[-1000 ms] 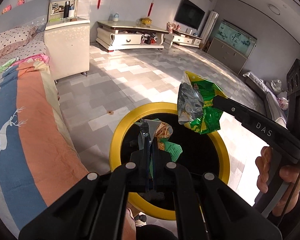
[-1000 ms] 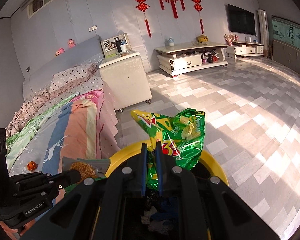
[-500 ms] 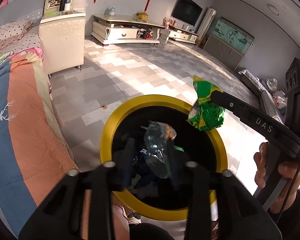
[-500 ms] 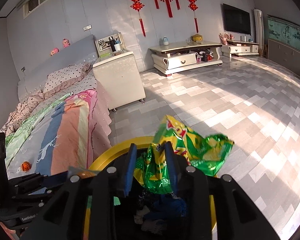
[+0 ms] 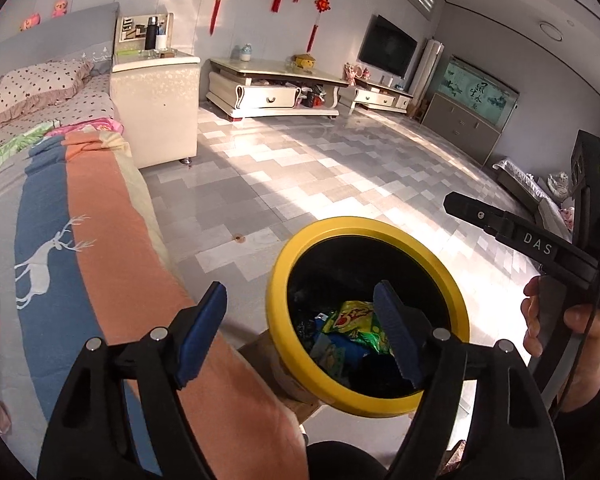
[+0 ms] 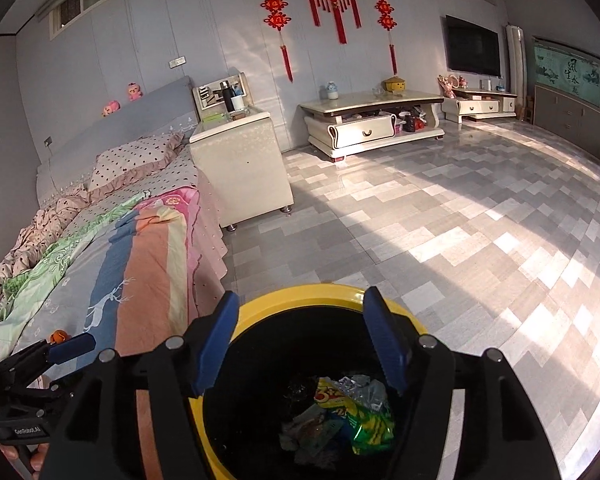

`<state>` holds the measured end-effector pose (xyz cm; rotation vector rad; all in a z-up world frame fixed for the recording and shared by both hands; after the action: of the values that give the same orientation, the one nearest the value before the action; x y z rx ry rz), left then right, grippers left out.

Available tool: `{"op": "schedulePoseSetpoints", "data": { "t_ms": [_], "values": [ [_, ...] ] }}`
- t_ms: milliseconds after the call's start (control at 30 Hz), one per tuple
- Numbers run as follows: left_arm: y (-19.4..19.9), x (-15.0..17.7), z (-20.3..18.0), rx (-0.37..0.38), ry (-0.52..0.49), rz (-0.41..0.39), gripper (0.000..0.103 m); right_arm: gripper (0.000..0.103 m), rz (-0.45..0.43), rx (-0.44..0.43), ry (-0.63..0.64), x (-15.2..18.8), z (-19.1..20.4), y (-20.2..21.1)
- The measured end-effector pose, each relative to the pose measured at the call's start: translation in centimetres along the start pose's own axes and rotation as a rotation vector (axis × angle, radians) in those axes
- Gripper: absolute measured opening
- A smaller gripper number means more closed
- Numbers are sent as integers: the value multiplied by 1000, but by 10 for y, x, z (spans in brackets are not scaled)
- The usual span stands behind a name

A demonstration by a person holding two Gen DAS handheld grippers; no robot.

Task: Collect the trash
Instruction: 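Open both tools to drop the packet and chip bag into the bin, then move both open tools back over the bed toward the pink cloth and orange peel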

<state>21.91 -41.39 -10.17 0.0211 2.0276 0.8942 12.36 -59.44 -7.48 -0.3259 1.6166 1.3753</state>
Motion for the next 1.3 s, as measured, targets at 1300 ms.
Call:
{"op": "schedulePoseSetpoints", "data": {
  "t_ms": [1300],
  "values": [
    [211, 153, 281, -377, 318, -55, 76, 68, 177, -519, 528, 44, 403, -25]
  ]
}}
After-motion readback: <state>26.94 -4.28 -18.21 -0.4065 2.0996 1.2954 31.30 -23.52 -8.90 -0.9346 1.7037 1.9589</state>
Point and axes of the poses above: each gripper's, at about its wrist camera, not at the fingertips, and y roughly against the way its jaws point, z to its left, x to its underside, the point moved 4 cm from there along -y, roughly the way its jaws point, and after that the axes turned 9 degrees about x, right-handed, at the moved point
